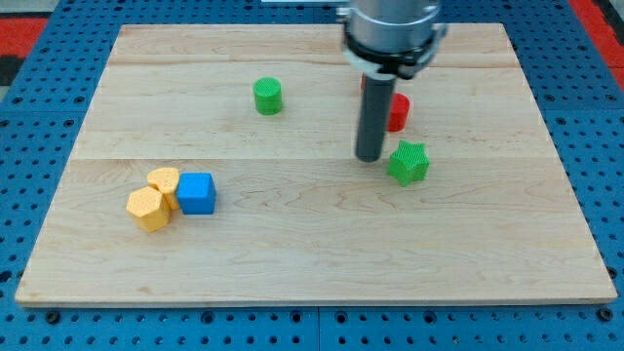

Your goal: Move the green circle to the center of the board

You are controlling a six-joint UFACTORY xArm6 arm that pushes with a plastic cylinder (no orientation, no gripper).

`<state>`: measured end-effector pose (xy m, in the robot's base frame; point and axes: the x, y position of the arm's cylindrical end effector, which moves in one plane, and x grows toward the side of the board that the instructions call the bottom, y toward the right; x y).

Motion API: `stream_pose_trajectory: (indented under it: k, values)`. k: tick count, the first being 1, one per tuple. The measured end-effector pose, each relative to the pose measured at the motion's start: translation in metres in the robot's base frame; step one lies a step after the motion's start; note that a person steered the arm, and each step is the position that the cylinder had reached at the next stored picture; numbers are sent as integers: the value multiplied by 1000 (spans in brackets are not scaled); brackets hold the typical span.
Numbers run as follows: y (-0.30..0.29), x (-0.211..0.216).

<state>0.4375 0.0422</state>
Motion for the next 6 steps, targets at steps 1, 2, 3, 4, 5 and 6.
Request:
stream_pose_trajectory:
  k: [1, 2, 3, 4, 5, 6]
  values:
    - [-64, -9]
    - [-129, -53]
    - [-179, -87]
    - [-177, -127]
    - [-149, -144]
    - [-112, -118]
